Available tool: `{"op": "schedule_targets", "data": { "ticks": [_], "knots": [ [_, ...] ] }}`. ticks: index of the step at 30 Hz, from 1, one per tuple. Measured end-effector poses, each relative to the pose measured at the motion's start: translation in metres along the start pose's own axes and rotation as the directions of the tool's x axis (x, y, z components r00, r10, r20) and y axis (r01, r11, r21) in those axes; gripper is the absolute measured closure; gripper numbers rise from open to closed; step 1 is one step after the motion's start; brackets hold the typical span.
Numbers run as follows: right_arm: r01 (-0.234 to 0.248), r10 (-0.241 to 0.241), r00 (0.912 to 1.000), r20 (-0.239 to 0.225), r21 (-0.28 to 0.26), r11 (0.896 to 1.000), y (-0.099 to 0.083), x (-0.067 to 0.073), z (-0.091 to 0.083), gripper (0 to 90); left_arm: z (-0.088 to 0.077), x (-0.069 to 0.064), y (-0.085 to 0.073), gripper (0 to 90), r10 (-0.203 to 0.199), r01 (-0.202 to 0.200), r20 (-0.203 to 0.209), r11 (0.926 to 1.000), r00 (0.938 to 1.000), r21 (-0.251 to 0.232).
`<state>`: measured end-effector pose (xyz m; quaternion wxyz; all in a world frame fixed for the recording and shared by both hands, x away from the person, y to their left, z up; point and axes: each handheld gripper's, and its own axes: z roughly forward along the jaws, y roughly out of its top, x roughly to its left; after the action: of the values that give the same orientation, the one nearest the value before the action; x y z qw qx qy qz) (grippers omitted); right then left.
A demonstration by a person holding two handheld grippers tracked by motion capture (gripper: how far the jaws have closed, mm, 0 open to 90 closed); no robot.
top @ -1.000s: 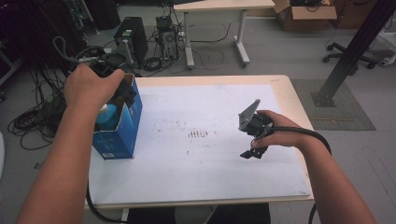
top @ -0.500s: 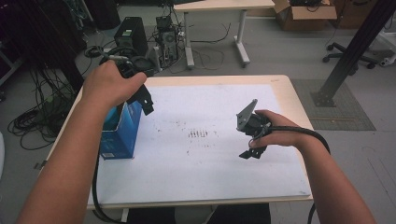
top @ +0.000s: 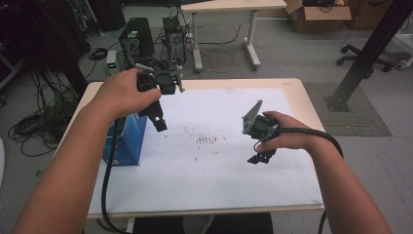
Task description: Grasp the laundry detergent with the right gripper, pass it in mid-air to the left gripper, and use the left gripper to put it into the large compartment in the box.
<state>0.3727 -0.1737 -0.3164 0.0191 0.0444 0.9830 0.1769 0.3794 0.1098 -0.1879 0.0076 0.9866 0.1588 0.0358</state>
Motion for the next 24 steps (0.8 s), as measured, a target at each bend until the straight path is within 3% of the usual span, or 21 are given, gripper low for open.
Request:
{"op": "schedule_targets", "data": {
  "ticks": [3, 7, 11, 24],
  "knots": [
    [0.007, -0.007, 1.0000, 0.003, 0.010, 1.000, 0.003, -0.003, -0.002, 3.3, 0.008, -0.003, 0.003, 4.9, 0.052, -0.051, -0.021, 0.9986, 0.9984, 0.010],
    [0.010, -0.010, 0.9999, 0.000, 0.019, 1.000, 0.004, -0.005, -0.004, 3.4, 0.021, -0.005, 0.007, 5.0, 0.121, -0.121, 0.013, 0.9925, 0.9926, 0.016],
    [0.010, -0.010, 0.9999, -0.003, 0.026, 1.000, 0.001, -0.008, -0.005, 3.4, 0.034, -0.005, 0.012, 5.1, 0.148, -0.149, 0.019, 0.9880, 0.9888, 0.042],
    [0.004, -0.004, 1.0000, 0.000, 0.028, 1.000, -0.002, -0.011, -0.008, 3.4, 0.035, -0.004, 0.017, 5.0, 0.157, -0.157, 0.024, 0.9870, 0.9874, 0.032]
  ]
}}
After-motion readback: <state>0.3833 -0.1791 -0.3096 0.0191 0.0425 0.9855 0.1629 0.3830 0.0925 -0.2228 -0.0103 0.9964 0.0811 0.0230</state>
